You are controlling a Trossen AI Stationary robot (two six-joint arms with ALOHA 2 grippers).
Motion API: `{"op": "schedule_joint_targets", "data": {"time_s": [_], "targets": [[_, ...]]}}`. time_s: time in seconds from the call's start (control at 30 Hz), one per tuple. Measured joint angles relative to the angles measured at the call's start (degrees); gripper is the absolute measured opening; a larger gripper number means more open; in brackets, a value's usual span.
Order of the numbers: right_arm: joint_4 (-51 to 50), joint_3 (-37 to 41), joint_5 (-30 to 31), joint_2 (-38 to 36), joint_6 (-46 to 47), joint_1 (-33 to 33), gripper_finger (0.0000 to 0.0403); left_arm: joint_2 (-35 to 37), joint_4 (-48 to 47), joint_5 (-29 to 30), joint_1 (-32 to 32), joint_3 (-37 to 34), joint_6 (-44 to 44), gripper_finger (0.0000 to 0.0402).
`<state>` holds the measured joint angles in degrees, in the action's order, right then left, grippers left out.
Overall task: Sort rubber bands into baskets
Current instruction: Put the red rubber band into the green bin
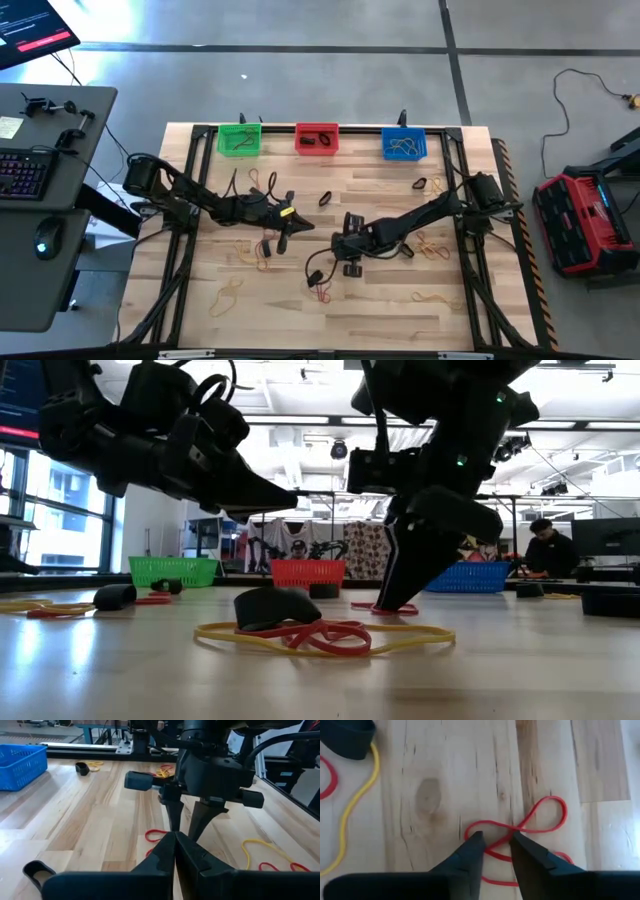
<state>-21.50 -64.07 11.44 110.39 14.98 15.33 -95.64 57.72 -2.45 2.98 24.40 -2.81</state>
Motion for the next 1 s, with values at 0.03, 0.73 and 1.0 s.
{"op": "schedule_joint_targets", "data": {"time_s": [0.03,0.73,1.0], "targets": [[0.0,0.0,-0.1,0.0,0.0,0.0,0.0078,0.0,0.0,0.0,0.0,0.0,0.0,0.0003],[-1.8,-2.5,7.3,-2.7,-4.9,-0.5,0.0,0.0,-1.0,-2.3,0.3,0.3,1.7,0.0003],[0.0,-2.6,13.8,-6.6,-6.3,-0.5,0.0,0.0,-2.8,-1.0,3.6,3.9,8.5,0.0008]]}}
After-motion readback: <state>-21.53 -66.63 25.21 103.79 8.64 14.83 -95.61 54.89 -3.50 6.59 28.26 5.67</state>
